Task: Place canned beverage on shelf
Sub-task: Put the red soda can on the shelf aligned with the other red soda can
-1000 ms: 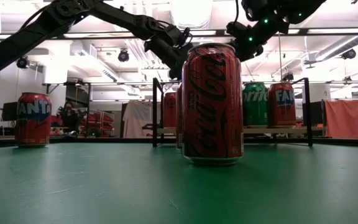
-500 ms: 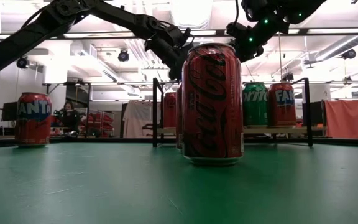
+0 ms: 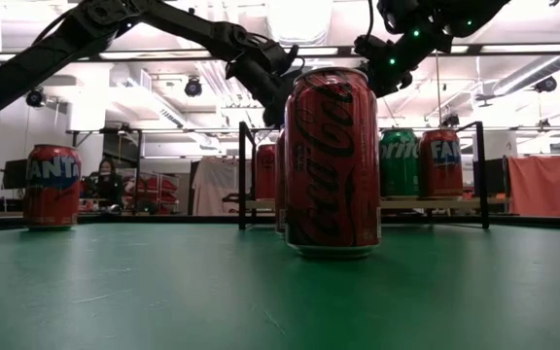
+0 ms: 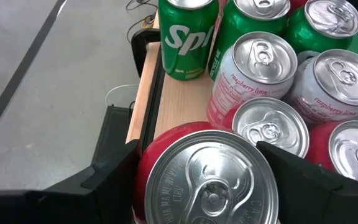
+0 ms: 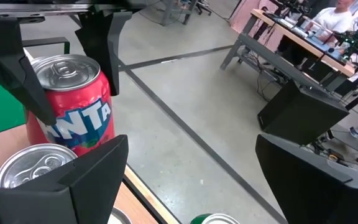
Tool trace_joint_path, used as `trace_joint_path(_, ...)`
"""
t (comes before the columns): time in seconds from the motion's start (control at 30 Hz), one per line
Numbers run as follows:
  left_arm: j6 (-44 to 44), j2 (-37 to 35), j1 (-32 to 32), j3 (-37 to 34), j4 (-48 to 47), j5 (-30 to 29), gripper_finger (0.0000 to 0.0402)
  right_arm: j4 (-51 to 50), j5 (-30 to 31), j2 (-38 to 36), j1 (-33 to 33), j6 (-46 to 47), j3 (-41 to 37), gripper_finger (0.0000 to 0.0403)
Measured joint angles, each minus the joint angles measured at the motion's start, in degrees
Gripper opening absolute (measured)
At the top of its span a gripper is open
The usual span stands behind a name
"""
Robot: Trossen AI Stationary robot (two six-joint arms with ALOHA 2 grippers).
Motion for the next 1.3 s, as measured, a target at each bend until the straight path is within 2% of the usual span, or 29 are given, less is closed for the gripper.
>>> trace_joint_path(1.3,0.5,0.0,-0.1,-1.9,0.3,0.0,0.0288,-0.1,0.0,0.0,0.0,0.4,0.0,0.0343)
